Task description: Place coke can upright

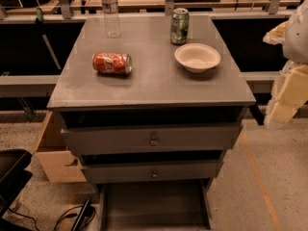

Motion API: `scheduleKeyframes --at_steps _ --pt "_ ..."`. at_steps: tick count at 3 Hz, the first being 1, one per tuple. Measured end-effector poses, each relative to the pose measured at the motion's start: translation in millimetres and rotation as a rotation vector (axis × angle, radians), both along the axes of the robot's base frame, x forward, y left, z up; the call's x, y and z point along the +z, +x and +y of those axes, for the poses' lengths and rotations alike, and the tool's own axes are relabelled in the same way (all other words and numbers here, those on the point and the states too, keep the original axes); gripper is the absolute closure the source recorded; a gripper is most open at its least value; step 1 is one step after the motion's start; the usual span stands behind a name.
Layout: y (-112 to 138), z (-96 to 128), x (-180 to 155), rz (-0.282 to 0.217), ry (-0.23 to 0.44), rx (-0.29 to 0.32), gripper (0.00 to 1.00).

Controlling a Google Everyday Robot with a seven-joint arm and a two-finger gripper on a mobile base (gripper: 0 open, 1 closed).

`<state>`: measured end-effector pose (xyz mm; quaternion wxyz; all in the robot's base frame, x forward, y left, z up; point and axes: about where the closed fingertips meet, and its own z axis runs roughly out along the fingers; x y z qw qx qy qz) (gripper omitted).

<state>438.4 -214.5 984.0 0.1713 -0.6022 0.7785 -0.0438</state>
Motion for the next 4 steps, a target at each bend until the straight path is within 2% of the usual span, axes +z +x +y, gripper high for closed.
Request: scheduleKeyframes --at_steps 1,2,3,4 --pt "0.0 0.0 0.1 0.0 0.0 0.0 0.0" --pt "21.4 16.3 12.2 -0.013 -0.019 -0.012 0.0" --pt "62.0 51.2 33.2 -0.036 -0.091 -0.06 0.0" --pt "104.3 85.7 53.5 -0.087 -0.157 -0.103 0.0"
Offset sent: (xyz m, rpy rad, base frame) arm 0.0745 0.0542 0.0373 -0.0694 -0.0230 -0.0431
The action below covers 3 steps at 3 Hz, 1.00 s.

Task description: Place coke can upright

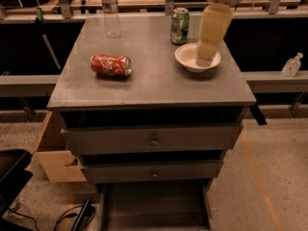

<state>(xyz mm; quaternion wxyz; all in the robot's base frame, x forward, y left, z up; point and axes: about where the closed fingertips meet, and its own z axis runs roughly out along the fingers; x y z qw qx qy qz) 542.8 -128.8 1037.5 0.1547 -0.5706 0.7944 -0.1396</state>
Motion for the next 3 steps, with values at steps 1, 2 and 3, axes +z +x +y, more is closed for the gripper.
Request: scheduleKeyframes --at_steps 1,2,3 --pt "33.4 39.2 2.5 -0.05 -0.017 0.0 0.0" --pt "55.1 77.6 -1.1 -0.081 0.021 0.041 0.0" --pt "58.7 81.3 -0.2 -0.095 0.028 0.048 0.0"
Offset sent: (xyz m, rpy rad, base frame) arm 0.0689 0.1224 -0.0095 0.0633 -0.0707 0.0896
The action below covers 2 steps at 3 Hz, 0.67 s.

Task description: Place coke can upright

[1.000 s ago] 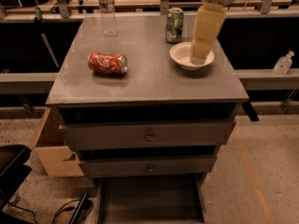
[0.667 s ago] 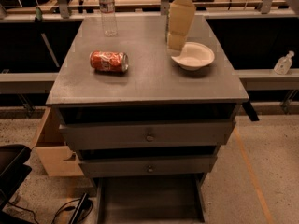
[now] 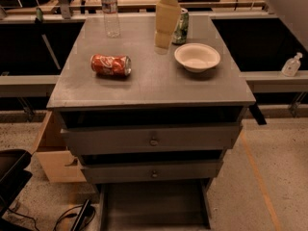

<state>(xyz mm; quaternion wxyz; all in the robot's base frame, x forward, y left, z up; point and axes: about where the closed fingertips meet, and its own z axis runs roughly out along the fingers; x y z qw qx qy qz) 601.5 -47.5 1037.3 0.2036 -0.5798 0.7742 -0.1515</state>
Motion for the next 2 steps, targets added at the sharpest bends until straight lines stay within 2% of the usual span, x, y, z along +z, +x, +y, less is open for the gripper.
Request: scheduleKeyframes --at_steps 1,2 --pt "5.6 12.5 -0.1 -0.013 -0.01 0.021 0.0" --pt "19.7 53.3 -14.3 -0.007 -0.049 0.079 0.0"
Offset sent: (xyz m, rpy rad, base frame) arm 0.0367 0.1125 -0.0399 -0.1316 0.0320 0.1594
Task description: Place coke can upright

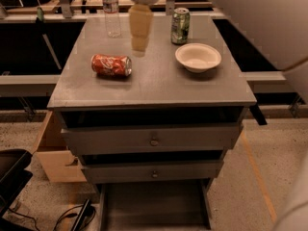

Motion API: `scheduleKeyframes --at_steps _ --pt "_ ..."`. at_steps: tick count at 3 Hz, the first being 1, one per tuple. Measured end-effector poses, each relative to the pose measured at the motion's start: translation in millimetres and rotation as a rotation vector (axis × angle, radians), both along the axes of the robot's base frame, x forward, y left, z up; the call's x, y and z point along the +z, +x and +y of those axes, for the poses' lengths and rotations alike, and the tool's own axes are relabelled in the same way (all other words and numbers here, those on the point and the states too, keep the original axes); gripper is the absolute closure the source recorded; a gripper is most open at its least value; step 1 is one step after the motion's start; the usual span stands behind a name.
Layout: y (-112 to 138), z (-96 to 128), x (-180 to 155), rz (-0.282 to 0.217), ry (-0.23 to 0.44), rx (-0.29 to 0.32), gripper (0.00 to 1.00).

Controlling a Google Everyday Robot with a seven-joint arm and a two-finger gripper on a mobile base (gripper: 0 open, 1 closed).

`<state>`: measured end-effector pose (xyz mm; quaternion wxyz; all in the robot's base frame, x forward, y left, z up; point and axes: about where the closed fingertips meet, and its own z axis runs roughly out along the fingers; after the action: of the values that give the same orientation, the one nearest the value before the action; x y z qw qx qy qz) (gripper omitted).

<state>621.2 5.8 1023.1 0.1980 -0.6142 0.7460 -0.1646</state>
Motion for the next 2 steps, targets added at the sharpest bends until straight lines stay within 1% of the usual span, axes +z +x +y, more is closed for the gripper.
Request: scheduleKeyframes --at_steps 1,2 --pt "13.7 35.9 -20.7 0.024 -0.022 0.041 0.0" --pt "23.4 61.2 -49.0 0.064 -0.029 0.068 0.0"
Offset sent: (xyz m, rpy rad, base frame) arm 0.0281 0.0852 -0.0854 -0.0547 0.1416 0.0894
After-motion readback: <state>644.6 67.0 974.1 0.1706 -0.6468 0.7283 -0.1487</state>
